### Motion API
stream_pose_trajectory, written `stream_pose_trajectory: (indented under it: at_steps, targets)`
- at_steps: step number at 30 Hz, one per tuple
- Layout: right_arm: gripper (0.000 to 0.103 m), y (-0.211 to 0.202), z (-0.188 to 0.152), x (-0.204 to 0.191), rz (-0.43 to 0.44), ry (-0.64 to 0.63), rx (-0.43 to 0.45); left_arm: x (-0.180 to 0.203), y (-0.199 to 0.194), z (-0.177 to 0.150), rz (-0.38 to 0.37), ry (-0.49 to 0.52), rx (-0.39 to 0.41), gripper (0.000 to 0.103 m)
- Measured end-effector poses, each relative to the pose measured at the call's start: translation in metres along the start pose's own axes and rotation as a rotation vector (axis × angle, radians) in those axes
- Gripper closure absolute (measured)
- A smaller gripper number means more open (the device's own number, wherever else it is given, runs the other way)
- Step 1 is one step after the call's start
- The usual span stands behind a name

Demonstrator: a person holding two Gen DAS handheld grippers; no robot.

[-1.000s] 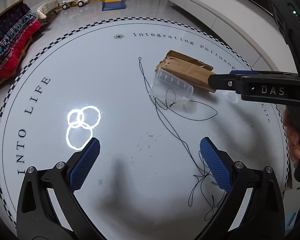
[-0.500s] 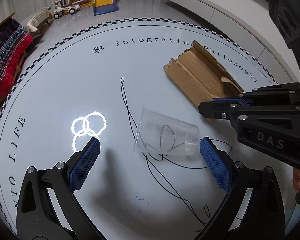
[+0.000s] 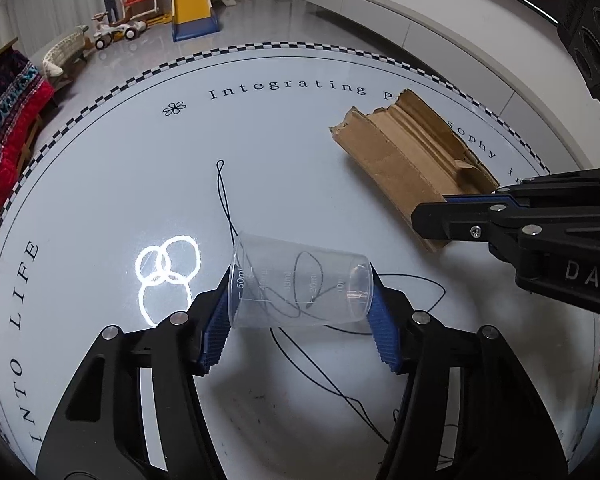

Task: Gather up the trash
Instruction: 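Grasp the clear plastic cup with the left gripper while the right grasps the cardboard, then carry the cup and cardboard over the bin and release both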

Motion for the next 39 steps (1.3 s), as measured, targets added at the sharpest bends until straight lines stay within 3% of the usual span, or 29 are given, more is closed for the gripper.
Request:
stream_pose_trajectory:
  at_steps: [8, 16, 26, 39]
  targets:
    - [0.100, -0.030, -0.017, -0.027, -0.001, -0.011, 0.014, 0.007, -0.044, -0.026, -0.008, 0.008, 0.026, 0.045]
    - [0.100, -0.067, -0.041, -0.079, -0.005, -0.066, 0.030, -0.001, -0.101, -0.058, 0.004, -0.004, 0.072, 0.045]
    - [0.100, -0.103, -0.076, -0.170, 0.025, -0.176, 0.053, -0.035, -0.172, -0.105, 0.043, -0.051, 0.149, 0.045]
    - [0.100, -0.104, -0.108, -0.305, 0.108, -0.352, 0.056, -0.114, -0.240, -0.185, 0.111, -0.175, 0.215, 0.045]
Point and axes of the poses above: each gripper's, at about its wrist camera, not at the fingertips, and y roughly the way its jaws point, x to its right, z to its top, the point moved 5 cm from there along y, roughly the way its jaws point, and after that the axes turned 11 degrees about -y, right-handed, at the moved point
